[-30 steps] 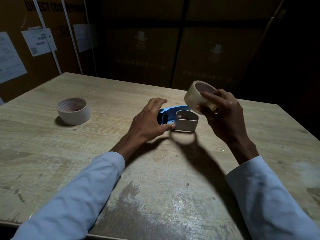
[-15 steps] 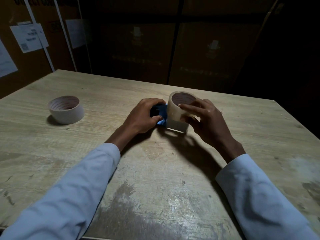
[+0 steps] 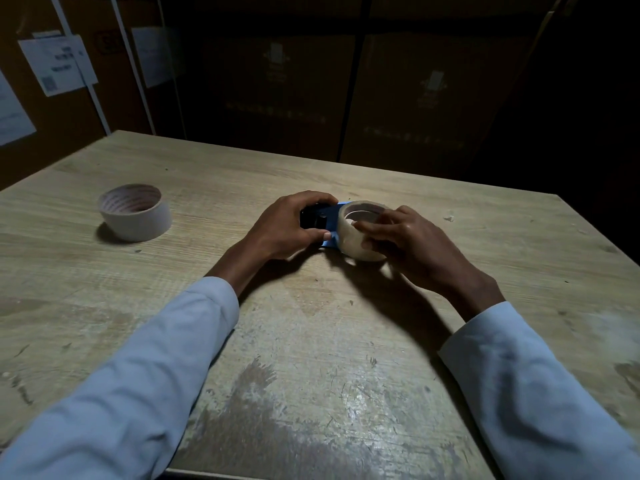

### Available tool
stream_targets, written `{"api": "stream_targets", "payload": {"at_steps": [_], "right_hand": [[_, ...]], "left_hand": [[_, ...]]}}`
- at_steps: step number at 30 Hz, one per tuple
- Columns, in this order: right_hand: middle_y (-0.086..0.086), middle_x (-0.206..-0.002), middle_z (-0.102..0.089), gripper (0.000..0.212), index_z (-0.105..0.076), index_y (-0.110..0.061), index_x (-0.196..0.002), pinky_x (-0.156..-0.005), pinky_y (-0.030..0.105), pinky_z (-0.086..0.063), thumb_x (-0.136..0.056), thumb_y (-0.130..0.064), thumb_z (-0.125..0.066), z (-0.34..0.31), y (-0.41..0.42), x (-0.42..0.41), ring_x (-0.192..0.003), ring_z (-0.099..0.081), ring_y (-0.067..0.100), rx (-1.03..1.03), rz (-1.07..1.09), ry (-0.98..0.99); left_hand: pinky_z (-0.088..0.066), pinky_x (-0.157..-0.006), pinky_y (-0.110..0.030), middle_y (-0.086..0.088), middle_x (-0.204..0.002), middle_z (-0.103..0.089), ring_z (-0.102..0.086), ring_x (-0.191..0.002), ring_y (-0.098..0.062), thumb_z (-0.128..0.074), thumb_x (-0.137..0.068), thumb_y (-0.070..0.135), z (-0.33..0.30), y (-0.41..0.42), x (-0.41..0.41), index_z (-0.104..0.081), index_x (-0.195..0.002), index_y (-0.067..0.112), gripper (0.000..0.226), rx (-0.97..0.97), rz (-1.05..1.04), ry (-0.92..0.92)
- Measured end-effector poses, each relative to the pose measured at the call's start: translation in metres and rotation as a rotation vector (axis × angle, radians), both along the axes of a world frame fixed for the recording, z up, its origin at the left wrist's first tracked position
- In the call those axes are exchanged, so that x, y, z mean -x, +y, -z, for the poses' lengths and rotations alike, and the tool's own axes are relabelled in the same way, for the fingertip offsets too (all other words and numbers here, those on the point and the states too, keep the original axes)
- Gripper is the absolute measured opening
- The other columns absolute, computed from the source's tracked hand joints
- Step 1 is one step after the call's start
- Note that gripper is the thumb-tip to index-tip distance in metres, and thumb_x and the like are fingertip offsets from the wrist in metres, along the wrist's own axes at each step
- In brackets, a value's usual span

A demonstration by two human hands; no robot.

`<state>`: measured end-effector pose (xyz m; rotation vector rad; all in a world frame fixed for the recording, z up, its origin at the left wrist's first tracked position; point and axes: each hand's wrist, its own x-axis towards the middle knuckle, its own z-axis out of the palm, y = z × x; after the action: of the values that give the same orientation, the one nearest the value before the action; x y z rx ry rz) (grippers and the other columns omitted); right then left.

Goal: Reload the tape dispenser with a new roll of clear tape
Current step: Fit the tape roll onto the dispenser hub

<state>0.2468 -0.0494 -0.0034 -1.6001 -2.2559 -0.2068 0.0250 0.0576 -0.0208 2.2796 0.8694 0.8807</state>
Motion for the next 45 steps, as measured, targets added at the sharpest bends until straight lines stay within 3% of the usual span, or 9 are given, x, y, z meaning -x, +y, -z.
{"api": "stream_targets", "payload": {"at_steps": [5,10,13,16,20,27,30,36,45], "right_hand": [[0.009,-0.123,-0.059,0.043,-0.063,-0.025,-0.133,-0.068,0.041,-0.054,-0.090,-0.022,-0.070,0.003,-0.007,0.008,-0.106,-0.053,0.027,-0.035,0.059,0.031],[0.002,-0.141,-0.043,0.063,-0.043,-0.036,-0.146,-0.077,0.036,-0.048,-0.088,-0.056,-0.062,0.005,-0.004,0.014,-0.128,-0.035,0.021,0.067,0.305,-0.002],[0.001,-0.145,-0.043,0.072,-0.039,-0.035,-0.149,-0.077,0.033,-0.045,-0.086,-0.064,-0.058,0.006,-0.007,0.011,-0.131,-0.034,0.021,0.099,0.258,-0.028],[-0.003,-0.136,-0.055,0.064,-0.049,-0.033,-0.143,-0.074,0.035,-0.049,-0.086,-0.061,-0.060,0.002,-0.010,0.003,-0.124,-0.040,0.018,0.100,0.215,-0.003],[-0.006,-0.110,-0.070,0.058,-0.063,-0.030,-0.131,-0.061,0.031,-0.040,-0.082,-0.061,-0.064,-0.001,-0.012,0.003,-0.100,-0.047,0.016,0.007,0.202,0.023],[-0.004,-0.109,-0.070,0.060,-0.066,-0.028,-0.127,-0.061,0.030,-0.040,-0.080,-0.065,-0.064,-0.002,-0.013,0.006,-0.099,-0.047,0.016,0.013,0.214,0.029],[-0.005,-0.111,-0.070,0.061,-0.066,-0.028,-0.128,-0.064,0.032,-0.041,-0.079,-0.067,-0.062,-0.003,-0.013,0.006,-0.103,-0.048,0.017,0.030,0.222,0.037],[-0.005,-0.112,-0.070,0.065,-0.066,-0.029,-0.126,-0.065,0.033,-0.044,-0.077,-0.071,-0.057,-0.002,-0.012,0.006,-0.104,-0.049,0.018,0.033,0.200,0.061],[-0.010,-0.112,-0.070,0.060,-0.070,-0.029,-0.120,-0.066,0.032,-0.039,-0.077,-0.070,-0.059,-0.003,-0.012,0.000,-0.106,-0.047,0.014,0.055,0.207,0.097]], "left_hand": [[-0.054,-0.094,-0.035,0.002,-0.127,-0.064,-0.060,-0.113,-0.018,-0.082,-0.078,0.016,0.001,-0.002,0.000,-0.061,-0.129,0.022,0.055,0.012,0.005,-0.008],[-0.053,-0.092,-0.031,0.004,-0.127,-0.064,-0.060,-0.114,-0.017,-0.082,-0.079,0.016,-0.001,-0.001,0.003,-0.060,-0.130,0.026,0.057,0.036,-0.001,0.002],[-0.054,-0.097,-0.040,0.004,-0.134,-0.061,-0.057,-0.120,-0.017,-0.080,-0.081,0.019,0.001,0.001,0.005,-0.056,-0.134,0.029,0.059,0.039,-0.003,0.037],[-0.049,-0.099,-0.046,0.010,-0.145,-0.051,-0.044,-0.132,-0.014,-0.077,-0.084,0.021,0.000,-0.001,0.007,-0.050,-0.139,0.034,0.063,-0.106,-0.020,0.126],[-0.046,-0.100,-0.046,0.011,-0.155,-0.038,-0.030,-0.143,-0.015,-0.077,-0.082,0.021,-0.002,-0.004,0.008,-0.052,-0.138,0.032,0.062,-0.180,0.011,0.130],[-0.033,-0.114,-0.050,0.003,-0.149,-0.049,-0.031,-0.144,-0.021,-0.080,-0.080,0.028,0.001,-0.012,-0.003,-0.069,-0.122,0.017,0.045,-0.221,0.022,0.094],[-0.036,-0.111,-0.054,0.005,-0.141,-0.058,-0.038,-0.141,-0.021,-0.082,-0.078,0.029,0.002,-0.013,-0.004,-0.074,-0.112,0.018,0.036,-0.220,-0.036,0.037],[-0.044,-0.102,-0.050,0.009,-0.134,-0.063,-0.047,-0.132,-0.017,-0.081,-0.078,0.028,0.007,-0.011,-0.004,-0.079,-0.091,0.022,0.015,-0.221,-0.060,0.007],[-0.054,-0.084,-0.045,0.007,-0.130,-0.061,-0.047,-0.126,-0.013,-0.072,-0.088,0.027,0.008,-0.011,0.000,-0.075,-0.093,0.019,0.010,-0.274,0.030,0.097]]}}
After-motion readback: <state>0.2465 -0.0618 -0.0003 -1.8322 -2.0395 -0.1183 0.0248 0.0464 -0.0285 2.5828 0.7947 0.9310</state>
